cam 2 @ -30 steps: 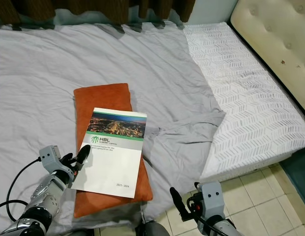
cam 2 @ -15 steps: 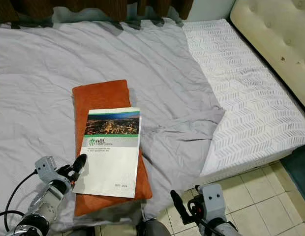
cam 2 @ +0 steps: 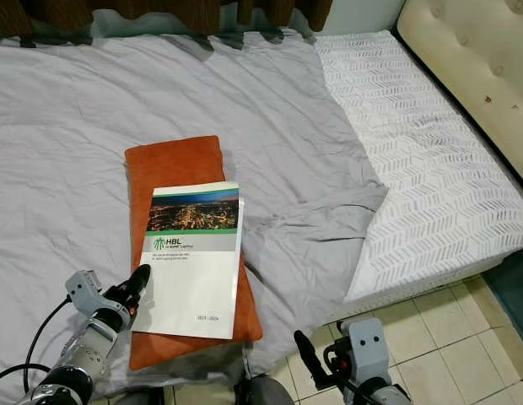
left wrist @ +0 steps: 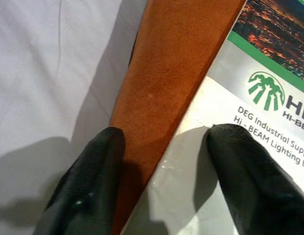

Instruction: Clean up the room

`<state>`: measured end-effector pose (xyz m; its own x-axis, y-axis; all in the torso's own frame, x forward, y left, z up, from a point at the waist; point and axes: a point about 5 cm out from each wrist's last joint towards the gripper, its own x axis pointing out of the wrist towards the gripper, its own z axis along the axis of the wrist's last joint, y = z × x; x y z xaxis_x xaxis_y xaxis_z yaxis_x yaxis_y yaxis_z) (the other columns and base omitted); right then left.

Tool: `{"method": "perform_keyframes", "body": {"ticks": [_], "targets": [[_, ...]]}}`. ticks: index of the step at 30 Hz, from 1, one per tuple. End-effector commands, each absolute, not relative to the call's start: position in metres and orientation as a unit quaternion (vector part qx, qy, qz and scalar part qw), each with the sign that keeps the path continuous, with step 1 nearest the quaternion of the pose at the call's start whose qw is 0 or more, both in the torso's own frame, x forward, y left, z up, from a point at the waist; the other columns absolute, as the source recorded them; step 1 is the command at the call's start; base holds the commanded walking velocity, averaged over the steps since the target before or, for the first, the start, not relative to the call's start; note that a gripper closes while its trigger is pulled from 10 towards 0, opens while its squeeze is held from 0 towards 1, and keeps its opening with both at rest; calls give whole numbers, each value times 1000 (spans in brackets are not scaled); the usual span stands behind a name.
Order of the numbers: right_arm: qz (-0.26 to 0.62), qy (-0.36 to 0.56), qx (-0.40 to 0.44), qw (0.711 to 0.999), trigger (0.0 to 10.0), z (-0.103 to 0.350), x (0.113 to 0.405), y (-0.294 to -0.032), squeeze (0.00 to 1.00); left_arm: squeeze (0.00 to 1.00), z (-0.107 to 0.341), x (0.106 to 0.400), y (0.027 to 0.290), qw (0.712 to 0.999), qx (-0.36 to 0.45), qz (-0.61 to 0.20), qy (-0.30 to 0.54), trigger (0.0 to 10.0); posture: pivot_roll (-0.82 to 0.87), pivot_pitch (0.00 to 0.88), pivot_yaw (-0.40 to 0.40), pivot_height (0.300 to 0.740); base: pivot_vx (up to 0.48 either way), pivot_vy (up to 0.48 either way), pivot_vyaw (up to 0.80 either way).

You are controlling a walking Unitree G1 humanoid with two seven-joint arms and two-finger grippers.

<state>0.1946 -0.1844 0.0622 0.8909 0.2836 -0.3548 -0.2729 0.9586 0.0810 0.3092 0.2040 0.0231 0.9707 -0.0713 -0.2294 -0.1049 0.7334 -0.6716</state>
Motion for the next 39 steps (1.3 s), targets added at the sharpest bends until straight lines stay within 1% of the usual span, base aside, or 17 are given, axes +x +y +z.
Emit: {"method": "perform_keyframes", "body": {"ticks": [1, 5, 6, 9, 14, 20, 22, 25, 26, 27, 28, 30, 32, 36, 37, 38, 39], "targets": [[133, 192, 8, 972, 10000, 63, 189, -192, 0, 0, -1, 291, 190, 903, -388, 9, 182, 0, -219, 386, -188, 740, 0, 0, 0], [132, 193, 9, 972, 10000, 63, 189, -192, 0, 0, -6, 287, 186, 896, -397, -2, 197, 0, -216, 383, -188, 740, 0, 0, 0], [132, 194, 9, 972, 10000, 63, 189, -192, 0, 0, -8, 285, 183, 888, -412, -6, 205, 0, -213, 380, -190, 740, 0, 0, 0], [131, 194, 10, 972, 10000, 62, 189, -193, 0, 0, -8, 285, 181, 881, -427, -11, 202, 0, -211, 375, -189, 740, 0, 0, 0], [130, 194, 12, 972, 10000, 62, 192, -195, 0, 0, -2, 286, 182, 873, -458, -44, 163, 0, -199, 364, -185, 740, 0, 0, 0], [130, 192, 13, 973, 10000, 62, 194, -195, 0, 0, 7, 282, 195, 882, -448, -81, 122, 0, -181, 351, -175, 740, 0, 0, 0], [129, 190, 14, 973, 10000, 61, 197, -194, 0, 0, 27, 280, 209, 889, -437, -108, 83, 0, -161, 341, -168, 740, 0, 0, 0], [129, 189, 16, 973, 10000, 60, 198, -193, 0, 0, 54, 280, 217, 890, -437, -124, 37, 0, -147, 337, -165, 740, 0, 0, 0], [129, 189, 16, 973, 10000, 60, 198, -193, 0, 0, 54, 280, 217, 890, -437, -124, 37, 0, -147, 337, -165, 740, 0, 0, 0], [130, 189, 19, 973, 10000, 59, 200, -192, 0, 0, 74, 277, 215, 896, -418, -148, 22, 0, -123, 335, -162, 740, 0, 0, 0], [130, 189, 19, 973, 10000, 59, 200, -192, 0, 0, 74, 277, 215, 896, -418, -148, 22, 0, -123, 335, -162, 740, 0, 0, 0], [134, 188, 22, 973, 10000, 58, 202, -189, 0, 0, 84, 276, 210, 912, -377, -162, 19, 0, -118, 335, -164, 740, 0, 0, 0], [137, 188, 24, 972, 10000, 57, 204, -187, 0, 0, 87, 274, 205, 913, -369, -175, 19, 0, -117, 335, -165, 740, 0, 0, 0], [139, 186, 24, 972, 10000, 57, 205, -186, 0, 0, 83, 275, 204, 923, -354, -150, 31, 0, -127, 336, -169, 740, 0, 0, 0], [138, 185, 24, 973, 10000, 58, 206, -187, 0, 0, 83, 274, 198, 933, -327, -143, 42, 4784, -130, 338, -170, 740, 0, 0, 0], [137, 185, 23, 973, 10000, 58, 205, -187, 0, 1000, 81, 275, 197, 941, -308, -131, 55, 10000, -132, 339, -171, 740, 0, 0, 0], [137, 185, 23, 973, 10000, 58, 205, -187, 0, 1000, 81, 275, 197, 941, -308, -131, 55, 10000, -132, 339, -171, 740, 0, 0, 0]]}}
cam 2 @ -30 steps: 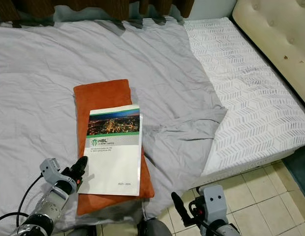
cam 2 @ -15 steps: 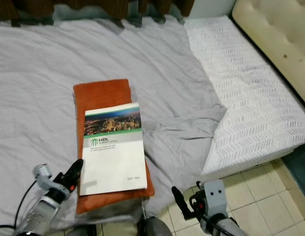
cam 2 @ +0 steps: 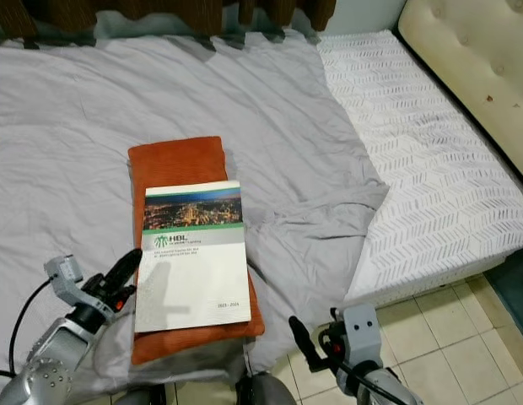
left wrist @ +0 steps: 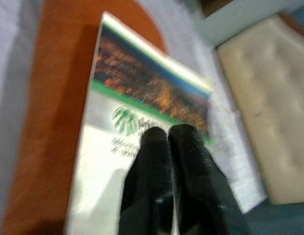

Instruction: Clean up the room

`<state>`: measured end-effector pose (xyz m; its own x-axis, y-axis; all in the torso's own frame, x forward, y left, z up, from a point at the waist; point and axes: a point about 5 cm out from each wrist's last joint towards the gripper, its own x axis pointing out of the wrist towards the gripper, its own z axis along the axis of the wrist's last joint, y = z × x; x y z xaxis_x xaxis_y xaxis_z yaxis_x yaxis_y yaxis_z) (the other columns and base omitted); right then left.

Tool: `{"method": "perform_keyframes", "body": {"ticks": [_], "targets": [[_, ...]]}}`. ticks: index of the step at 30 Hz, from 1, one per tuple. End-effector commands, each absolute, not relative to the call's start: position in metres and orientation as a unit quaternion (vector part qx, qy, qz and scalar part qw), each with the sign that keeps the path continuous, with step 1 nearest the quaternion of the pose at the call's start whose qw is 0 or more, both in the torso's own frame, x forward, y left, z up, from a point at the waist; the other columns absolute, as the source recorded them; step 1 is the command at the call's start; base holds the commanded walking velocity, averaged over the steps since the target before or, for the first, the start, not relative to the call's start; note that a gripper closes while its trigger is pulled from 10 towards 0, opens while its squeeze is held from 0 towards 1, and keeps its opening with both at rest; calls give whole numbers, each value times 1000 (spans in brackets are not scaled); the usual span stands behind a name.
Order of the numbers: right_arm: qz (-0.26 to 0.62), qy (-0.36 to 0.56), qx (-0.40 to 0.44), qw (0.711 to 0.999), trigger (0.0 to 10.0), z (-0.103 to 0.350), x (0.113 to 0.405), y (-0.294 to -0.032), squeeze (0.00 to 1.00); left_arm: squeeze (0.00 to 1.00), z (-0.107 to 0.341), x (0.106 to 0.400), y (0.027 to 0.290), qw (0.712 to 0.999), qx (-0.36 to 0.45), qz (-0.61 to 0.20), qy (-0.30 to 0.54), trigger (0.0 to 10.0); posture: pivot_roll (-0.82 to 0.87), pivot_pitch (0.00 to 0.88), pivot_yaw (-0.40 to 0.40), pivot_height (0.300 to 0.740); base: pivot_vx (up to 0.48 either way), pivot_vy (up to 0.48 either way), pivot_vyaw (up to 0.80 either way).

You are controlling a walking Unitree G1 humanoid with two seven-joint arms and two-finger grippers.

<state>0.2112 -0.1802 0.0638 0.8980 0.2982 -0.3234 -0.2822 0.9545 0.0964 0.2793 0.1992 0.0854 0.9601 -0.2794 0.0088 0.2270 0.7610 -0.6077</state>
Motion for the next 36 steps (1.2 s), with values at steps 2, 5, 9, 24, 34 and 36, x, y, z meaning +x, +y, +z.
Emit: {"method": "perform_keyframes", "body": {"ticks": [2, 5, 9, 24, 34, 36], "targets": [[136, 185, 23, 973, 10000, 58, 204, -188, 0, 1000, 77, 275, 197, 954, -271, -111, 66, 10000, -136, 342, -171, 740, 0, 0, 0], [135, 183, 23, 973, 10000, 59, 202, -189, 0, 1000, 76, 274, 204, 981, -165, -82, 64, 10000, -138, 347, -175, 740, 0, 0, 0], [135, 186, 24, 973, 10000, 57, 201, -189, 0, 1000, 89, 284, 199, 990, -111, -80, 40, 10000, -126, 351, -177, 740, 0, 0, 0], [229, 180, 94, 952, 10000, 65, 206, -162, 0, 1000, 84, 311, 219, 939, -330, -95, 35, 10000, -138, 349, -170, 740, 0, 0, 0], [228, 190, 102, 950, 10000, 63, 197, -165, 0, 1000, 92, 297, 242, 919, -362, -154, 23, 10000, -137, 352, -168, 740, 0, 0, 0], [230, 192, 101, 949, 10000, 63, 196, -164, 0, 1000, 84, 293, 238, 912, -377, -159, 35, 10000, -137, 354, -170, 740, 0, 0, 0]]}}
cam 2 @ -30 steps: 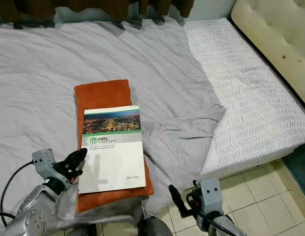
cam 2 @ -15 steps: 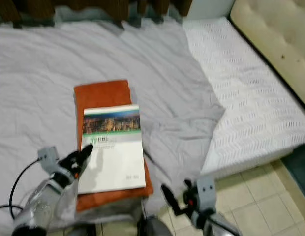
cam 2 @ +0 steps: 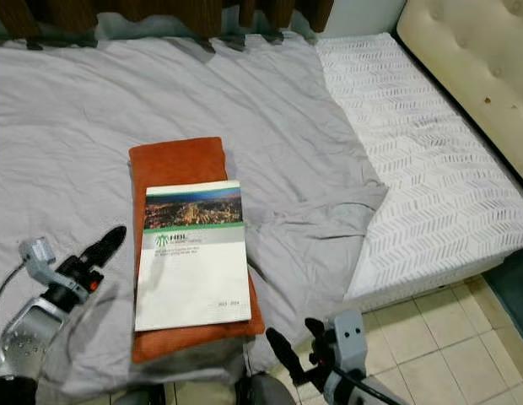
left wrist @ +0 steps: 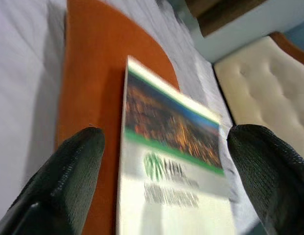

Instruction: Clean up the room

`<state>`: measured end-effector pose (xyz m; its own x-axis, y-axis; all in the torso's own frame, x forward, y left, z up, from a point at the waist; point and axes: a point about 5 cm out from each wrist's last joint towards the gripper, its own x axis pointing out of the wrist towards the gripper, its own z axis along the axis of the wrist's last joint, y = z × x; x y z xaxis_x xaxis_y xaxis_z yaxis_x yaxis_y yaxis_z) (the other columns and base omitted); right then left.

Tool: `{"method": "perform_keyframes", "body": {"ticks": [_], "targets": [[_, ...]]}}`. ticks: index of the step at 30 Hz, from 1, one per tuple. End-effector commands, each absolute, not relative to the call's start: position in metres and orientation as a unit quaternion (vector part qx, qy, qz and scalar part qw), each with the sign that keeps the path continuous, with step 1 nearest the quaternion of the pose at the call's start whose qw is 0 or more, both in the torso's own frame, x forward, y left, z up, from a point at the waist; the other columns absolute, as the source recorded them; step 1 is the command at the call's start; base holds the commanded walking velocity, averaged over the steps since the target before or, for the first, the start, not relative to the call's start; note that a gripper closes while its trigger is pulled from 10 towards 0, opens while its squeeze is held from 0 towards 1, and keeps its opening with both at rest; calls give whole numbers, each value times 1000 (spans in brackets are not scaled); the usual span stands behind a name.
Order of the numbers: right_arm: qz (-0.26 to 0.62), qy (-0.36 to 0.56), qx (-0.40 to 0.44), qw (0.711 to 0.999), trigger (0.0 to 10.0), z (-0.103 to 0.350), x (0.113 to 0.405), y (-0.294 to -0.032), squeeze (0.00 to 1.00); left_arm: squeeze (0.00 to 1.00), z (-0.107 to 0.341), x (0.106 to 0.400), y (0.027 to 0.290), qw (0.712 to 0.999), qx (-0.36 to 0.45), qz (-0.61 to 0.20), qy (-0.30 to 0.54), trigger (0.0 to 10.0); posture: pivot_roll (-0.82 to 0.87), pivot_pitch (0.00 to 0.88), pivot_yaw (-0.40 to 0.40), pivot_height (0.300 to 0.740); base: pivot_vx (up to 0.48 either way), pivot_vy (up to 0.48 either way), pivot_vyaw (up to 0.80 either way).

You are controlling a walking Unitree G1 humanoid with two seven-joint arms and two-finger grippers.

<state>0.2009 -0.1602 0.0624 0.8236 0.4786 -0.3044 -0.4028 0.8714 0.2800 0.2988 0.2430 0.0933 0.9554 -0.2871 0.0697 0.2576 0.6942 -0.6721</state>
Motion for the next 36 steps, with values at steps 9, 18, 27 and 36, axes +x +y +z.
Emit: {"method": "perform_keyframes", "body": {"ticks": [9, 18, 27, 36], "targets": [[237, 197, 97, 946, 10000, 63, 197, -165, 0, 0, 56, 288, 217, 908, -375, -166, 87, 10000, -138, 358, -184, 740, 0, 0, 0], [241, 201, 94, 945, 10000, 62, 197, -164, 0, 0, 39, 290, 207, 907, -366, -164, 125, 10000, -151, 359, -183, 740, 0, 0, 0], [239, 207, 93, 944, 10000, 60, 193, -165, 0, 0, 30, 290, 205, 897, -394, -154, 128, 10000, -156, 363, -182, 740, 0, 0, 0], [239, 208, 90, 944, 10000, 60, 193, -166, 0, 0, 25, 284, 213, 906, -370, -149, 140, 10000, -164, 360, -178, 740, 0, 0, 0]]}}
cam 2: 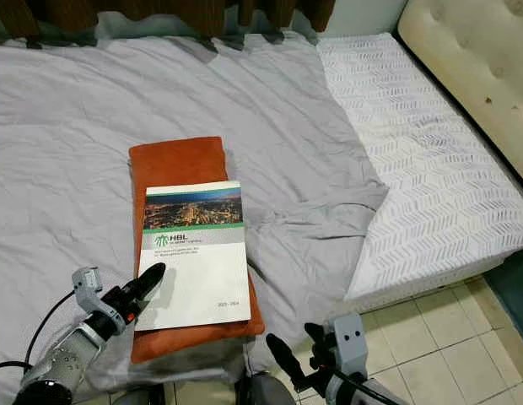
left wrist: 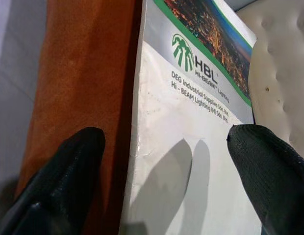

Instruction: Clean up the room

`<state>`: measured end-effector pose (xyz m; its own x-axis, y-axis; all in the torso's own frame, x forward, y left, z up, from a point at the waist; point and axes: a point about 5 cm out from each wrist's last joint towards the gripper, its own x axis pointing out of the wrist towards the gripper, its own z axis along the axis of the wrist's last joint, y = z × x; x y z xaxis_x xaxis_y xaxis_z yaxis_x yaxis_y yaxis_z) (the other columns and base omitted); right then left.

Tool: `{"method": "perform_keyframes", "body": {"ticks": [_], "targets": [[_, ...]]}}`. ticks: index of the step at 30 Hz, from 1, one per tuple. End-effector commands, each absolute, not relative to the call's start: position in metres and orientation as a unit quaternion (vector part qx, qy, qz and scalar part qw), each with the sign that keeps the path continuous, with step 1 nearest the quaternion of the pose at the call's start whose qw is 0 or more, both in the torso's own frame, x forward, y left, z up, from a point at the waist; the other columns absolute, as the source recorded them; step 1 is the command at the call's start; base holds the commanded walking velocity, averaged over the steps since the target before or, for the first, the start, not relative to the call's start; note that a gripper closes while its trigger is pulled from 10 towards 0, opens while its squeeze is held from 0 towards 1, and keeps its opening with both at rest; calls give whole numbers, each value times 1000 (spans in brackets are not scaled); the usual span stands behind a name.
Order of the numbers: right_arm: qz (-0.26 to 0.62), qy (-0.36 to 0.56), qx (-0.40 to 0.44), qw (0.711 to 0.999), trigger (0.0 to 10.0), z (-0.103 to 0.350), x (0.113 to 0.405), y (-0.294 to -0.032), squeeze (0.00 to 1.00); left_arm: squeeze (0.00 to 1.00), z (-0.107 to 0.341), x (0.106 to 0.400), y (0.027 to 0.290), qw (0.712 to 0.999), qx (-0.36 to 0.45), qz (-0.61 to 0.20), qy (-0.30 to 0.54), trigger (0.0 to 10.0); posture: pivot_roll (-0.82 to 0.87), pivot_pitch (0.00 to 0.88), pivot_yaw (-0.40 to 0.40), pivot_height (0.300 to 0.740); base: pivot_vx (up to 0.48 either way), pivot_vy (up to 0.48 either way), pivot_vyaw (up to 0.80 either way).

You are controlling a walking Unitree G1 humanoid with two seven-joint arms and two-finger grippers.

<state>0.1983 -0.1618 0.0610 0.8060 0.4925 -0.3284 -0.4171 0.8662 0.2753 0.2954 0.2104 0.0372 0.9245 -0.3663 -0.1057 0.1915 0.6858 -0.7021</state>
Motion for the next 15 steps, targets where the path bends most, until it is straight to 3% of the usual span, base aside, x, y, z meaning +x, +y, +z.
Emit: {"method": "perform_keyframes", "body": {"ticks": [1, 5, 15], "targets": [[239, 208, 89, 944, 10000, 60, 192, -166, 0, 0, 26, 283, 218, 908, -367, -145, 137, 10000, -162, 361, -179, 740, 0, 0, 0], [240, 212, 90, 943, 10000, 59, 192, -165, 0, 0, 30, 281, 230, 912, -364, -144, 127, 10000, -154, 363, -180, 740, 0, 0, 0], [244, 214, 87, 942, 10000, 58, 192, -166, 0, 0, 10, 270, 218, 902, -369, -145, 170, 10000, -159, 360, -185, 740, 0, 0, 0]]}}
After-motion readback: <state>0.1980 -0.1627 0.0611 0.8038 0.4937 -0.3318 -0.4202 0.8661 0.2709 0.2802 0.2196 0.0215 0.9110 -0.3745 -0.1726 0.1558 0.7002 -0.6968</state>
